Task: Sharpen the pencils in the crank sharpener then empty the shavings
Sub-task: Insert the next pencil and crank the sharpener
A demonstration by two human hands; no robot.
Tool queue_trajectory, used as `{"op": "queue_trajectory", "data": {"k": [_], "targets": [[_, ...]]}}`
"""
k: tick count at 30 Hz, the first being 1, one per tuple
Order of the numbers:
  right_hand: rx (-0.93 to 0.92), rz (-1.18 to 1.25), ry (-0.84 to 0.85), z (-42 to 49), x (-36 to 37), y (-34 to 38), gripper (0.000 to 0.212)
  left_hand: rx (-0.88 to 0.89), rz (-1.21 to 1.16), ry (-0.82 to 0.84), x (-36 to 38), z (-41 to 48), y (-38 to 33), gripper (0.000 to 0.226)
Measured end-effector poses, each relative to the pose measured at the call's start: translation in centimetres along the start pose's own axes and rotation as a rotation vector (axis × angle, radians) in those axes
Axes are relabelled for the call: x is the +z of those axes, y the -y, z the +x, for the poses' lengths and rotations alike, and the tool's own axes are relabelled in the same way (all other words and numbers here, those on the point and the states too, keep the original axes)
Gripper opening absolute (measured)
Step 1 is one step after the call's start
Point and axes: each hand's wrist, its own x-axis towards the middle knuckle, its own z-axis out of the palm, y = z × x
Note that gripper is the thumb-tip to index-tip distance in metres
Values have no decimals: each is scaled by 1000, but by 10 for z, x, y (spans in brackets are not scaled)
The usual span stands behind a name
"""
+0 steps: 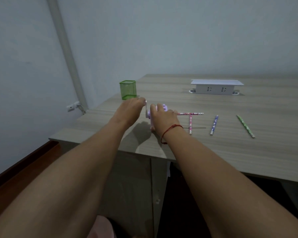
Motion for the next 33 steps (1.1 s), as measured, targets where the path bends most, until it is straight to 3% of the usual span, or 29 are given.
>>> {"op": "queue_trajectory", "data": {"k": [9,17,33], "targets": [[19,48,-43,4,3,4,59,-96,-39,33,-5,-43,-20,18],[11,63,-63,4,1,0,46,-166,-77,238,10,-57,-31,15],[-29,124,-91,6,12,-7,74,-258,-110,409,31,-22,-16,13]]}}
